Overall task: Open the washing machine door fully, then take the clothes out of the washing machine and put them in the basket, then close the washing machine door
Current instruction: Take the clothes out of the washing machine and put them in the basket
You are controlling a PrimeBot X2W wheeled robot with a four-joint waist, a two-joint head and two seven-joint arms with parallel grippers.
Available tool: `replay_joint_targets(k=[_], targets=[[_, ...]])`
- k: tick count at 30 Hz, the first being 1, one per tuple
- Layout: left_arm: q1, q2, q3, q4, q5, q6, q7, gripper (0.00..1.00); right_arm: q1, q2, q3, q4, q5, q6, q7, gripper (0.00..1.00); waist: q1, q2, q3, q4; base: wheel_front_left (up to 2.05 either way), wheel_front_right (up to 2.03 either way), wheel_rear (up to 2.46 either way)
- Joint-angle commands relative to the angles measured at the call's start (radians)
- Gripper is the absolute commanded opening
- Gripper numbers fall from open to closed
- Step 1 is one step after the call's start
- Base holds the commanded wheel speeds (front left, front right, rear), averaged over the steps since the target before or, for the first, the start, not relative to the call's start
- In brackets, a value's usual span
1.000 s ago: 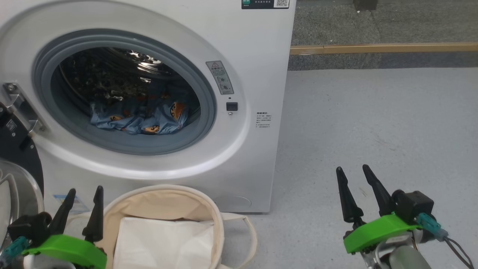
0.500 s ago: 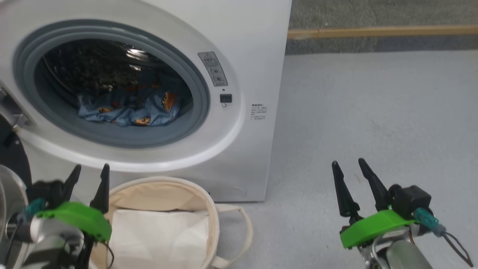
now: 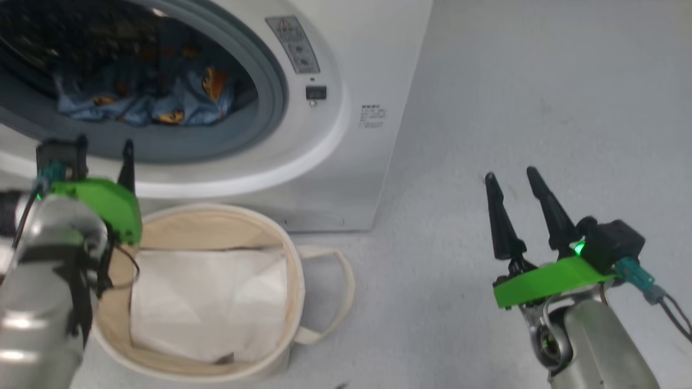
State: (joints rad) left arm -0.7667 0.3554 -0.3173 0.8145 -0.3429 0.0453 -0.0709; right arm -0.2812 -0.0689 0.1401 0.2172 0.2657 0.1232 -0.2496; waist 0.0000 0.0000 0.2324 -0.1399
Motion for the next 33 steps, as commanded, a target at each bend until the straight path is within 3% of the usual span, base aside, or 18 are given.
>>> replay_joint_targets(k=[1,12,20,33], targets=[[-0.103,0.054,0.007,0.022,0.043,0.028,0.016,1.0,-0.04,0.002,0.01,-0.043,-0.004,0.008,-0.012,1.0,0.0,0.0,0.076,-0.009,0.0,0.0,0.0],[-0.431,0.037,-0.076,0.257,0.161,0.12,0.093,1.0,-0.097,0.009,-0.013,-0.088,-0.014,0.008,-0.012,1.0,0.0,0.0,0.24,-0.023,0.0,0.0,0.0],[-0.578,0.028,-0.118,0.371,0.202,0.146,0.16,1.0,-0.116,0.014,-0.029,-0.107,-0.016,0.008,-0.012,1.0,0.0,0.0,0.325,-0.027,0.0,0.0,0.0],[-0.687,0.023,-0.175,0.456,0.241,0.193,0.25,1.0,-0.127,0.018,-0.029,-0.118,-0.023,0.008,-0.012,1.0,0.0,0.0,0.379,-0.038,0.0,0.0,0.0]])
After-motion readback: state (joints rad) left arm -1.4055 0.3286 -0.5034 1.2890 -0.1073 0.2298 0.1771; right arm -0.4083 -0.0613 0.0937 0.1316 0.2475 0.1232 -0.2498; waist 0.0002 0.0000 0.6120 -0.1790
